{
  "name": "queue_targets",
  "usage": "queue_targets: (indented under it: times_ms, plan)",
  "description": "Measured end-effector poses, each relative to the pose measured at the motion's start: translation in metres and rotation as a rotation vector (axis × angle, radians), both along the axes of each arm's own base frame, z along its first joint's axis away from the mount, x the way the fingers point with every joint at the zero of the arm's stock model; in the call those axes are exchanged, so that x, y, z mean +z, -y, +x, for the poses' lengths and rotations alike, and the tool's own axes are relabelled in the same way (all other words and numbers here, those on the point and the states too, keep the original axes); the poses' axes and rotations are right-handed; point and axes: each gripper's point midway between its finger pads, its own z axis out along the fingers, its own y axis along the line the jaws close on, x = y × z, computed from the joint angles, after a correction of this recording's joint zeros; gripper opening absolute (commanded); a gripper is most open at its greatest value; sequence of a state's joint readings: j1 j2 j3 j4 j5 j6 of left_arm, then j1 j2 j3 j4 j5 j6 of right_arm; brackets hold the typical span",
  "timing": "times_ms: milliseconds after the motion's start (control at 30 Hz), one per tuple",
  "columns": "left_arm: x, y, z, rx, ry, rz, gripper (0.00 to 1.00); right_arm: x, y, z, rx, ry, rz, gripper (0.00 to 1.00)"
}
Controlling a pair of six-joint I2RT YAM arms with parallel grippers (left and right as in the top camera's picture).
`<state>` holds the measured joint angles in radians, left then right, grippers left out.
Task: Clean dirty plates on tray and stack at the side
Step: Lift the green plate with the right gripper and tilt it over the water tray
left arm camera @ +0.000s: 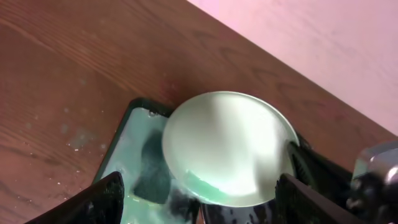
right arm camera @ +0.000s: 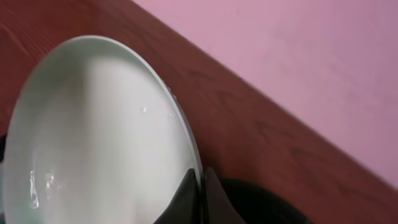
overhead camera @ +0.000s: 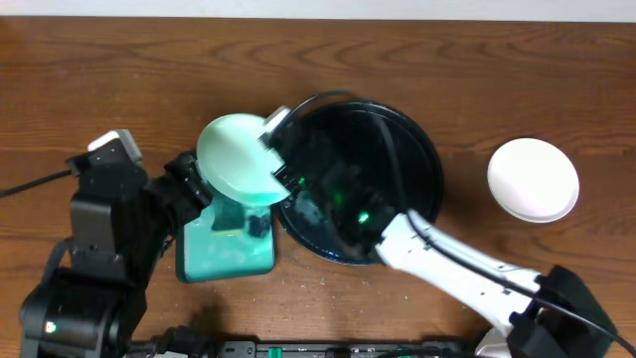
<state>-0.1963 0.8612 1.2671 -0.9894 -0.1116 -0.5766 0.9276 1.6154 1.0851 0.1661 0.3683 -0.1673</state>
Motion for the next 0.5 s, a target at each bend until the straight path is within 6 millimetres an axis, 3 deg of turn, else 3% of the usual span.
queue_targets:
  times_ms: [200,500]
  plan:
    - [-0.001,0.0,0.0,0.0,-0.003,0.001,0.78,0.029,-0.018,-0.019,0.005,0.191,-0.085,0.01]
    - [-0.001,0.0,0.0,0.001,-0.004,0.001,0.79,0.07,-0.021,-0.037,-0.083,0.407,-0.178,0.01]
